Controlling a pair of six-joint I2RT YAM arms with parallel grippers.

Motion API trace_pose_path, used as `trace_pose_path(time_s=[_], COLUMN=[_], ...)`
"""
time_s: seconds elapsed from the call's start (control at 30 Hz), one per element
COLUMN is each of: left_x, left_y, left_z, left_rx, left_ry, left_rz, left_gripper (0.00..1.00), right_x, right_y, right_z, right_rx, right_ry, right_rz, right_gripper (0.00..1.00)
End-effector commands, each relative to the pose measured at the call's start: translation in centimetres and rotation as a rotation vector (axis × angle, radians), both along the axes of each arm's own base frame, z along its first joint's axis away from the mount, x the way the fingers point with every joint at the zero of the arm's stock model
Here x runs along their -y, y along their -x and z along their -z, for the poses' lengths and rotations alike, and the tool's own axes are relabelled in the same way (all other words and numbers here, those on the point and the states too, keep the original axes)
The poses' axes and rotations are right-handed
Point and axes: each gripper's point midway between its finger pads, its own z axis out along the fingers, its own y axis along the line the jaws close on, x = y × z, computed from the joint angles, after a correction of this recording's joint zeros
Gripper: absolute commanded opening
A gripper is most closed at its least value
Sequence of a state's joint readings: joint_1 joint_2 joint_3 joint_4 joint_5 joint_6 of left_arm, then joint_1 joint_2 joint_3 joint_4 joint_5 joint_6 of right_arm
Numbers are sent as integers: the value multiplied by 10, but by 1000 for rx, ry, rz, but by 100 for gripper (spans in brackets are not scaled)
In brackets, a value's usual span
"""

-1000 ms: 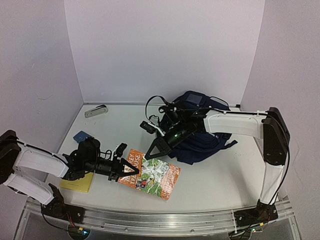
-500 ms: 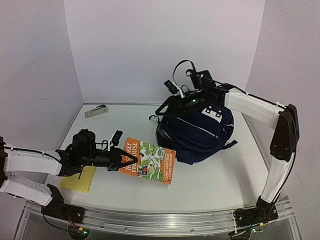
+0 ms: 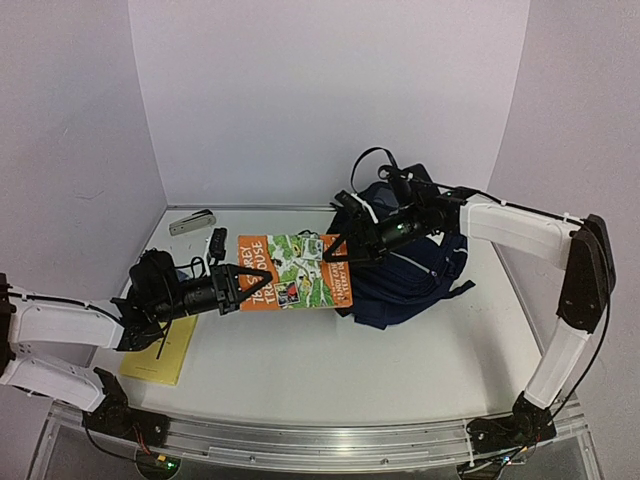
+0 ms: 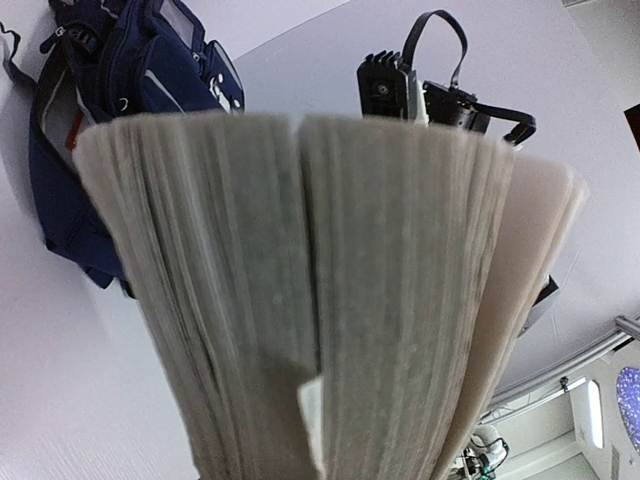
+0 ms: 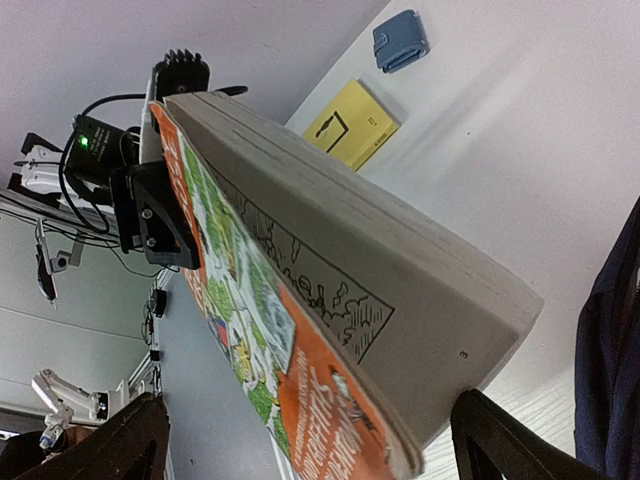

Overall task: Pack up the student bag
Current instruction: Pick up the book from the center of the board.

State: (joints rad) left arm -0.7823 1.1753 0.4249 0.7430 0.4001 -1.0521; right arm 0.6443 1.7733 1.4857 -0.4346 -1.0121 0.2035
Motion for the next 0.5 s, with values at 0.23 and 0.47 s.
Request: trace_pose_path(time_s=[0.23,0.47], left_x=[-16,-20], left_y=[11,14], left_z=[-102,-111], left_rx=[247,283], left_ry=[290,290], left_rz=[-16,-25], left_gripper=[0,0], right_x=[-3,-16], right_y=[-5,21], right_z=[12,-8], right_rx=[133,-16], right_ry=[84,-57], right_rz=[54,-93], right_gripper=[98,93])
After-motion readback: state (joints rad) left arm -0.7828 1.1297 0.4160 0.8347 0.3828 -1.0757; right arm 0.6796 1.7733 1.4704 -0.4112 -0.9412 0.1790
